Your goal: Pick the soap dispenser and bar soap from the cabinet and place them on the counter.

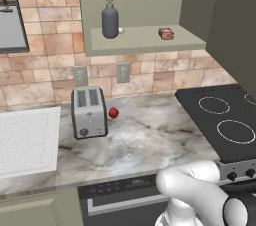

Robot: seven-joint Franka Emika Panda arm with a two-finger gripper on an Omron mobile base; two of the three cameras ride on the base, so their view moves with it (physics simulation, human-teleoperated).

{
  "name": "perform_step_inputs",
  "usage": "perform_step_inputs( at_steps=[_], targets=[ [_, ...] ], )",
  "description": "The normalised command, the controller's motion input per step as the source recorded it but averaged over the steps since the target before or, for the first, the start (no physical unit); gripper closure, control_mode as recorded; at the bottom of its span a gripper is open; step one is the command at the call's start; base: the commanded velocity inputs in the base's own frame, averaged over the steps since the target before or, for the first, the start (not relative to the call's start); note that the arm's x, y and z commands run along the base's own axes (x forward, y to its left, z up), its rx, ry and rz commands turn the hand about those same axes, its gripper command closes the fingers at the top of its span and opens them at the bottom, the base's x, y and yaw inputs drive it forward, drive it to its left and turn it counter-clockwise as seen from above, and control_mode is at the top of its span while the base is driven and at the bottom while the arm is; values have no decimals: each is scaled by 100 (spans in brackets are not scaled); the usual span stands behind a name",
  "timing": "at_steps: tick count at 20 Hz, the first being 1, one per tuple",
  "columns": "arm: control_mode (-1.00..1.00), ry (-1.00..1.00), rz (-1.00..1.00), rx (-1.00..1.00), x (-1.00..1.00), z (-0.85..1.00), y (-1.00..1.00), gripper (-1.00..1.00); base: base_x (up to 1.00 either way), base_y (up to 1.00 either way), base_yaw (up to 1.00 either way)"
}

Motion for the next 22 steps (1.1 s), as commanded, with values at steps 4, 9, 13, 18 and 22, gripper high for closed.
perform_step_inputs(
  at_steps=[4, 9, 13, 18, 22],
  targets=[
    [-100, 6, -3, 0, -40, 2, 7, -100, 0, 0, 0],
    [-100, -1, -2, 0, -44, 0, 1, -100, 0, 0, 0],
    [-100, 5, -2, -3, -27, 7, 19, -100, 0, 0, 0],
    [-100, 10, -5, -8, -12, 12, 30, -100, 0, 0, 0],
    [-100, 14, -5, -8, -7, 8, 29, -100, 0, 0, 0]
  ],
)
